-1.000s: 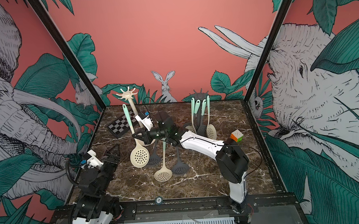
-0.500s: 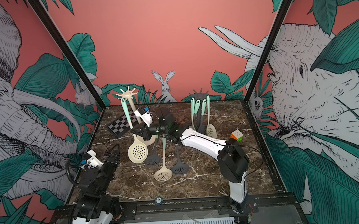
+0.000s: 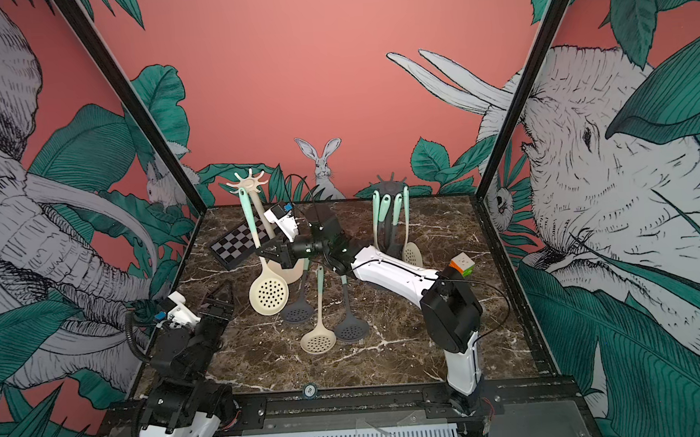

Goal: Hang the skimmer on the kitchen utensil rack
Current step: Hang the skimmer on the rack.

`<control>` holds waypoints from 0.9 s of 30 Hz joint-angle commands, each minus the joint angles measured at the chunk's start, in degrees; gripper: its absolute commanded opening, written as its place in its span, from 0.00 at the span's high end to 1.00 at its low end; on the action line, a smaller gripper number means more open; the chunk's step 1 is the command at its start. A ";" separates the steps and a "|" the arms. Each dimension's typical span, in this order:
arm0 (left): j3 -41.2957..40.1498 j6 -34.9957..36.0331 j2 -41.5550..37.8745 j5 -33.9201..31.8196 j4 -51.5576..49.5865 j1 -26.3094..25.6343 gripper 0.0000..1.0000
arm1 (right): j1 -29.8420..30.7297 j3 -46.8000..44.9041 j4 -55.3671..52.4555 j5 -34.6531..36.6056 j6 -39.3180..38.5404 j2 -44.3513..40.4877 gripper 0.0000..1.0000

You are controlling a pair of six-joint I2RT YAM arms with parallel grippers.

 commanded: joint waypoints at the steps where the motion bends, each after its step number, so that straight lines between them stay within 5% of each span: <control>1: 2.44 2.89 -0.47 -1.68 -1.25 0.27 0.18 | -0.24 -0.12 4.27 -1.51 1.49 0.19 1.00; 27: 5.19 6.57 -1.24 -3.31 -3.53 0.26 0.11 | -0.84 -0.55 6.72 -3.55 6.41 4.13 1.00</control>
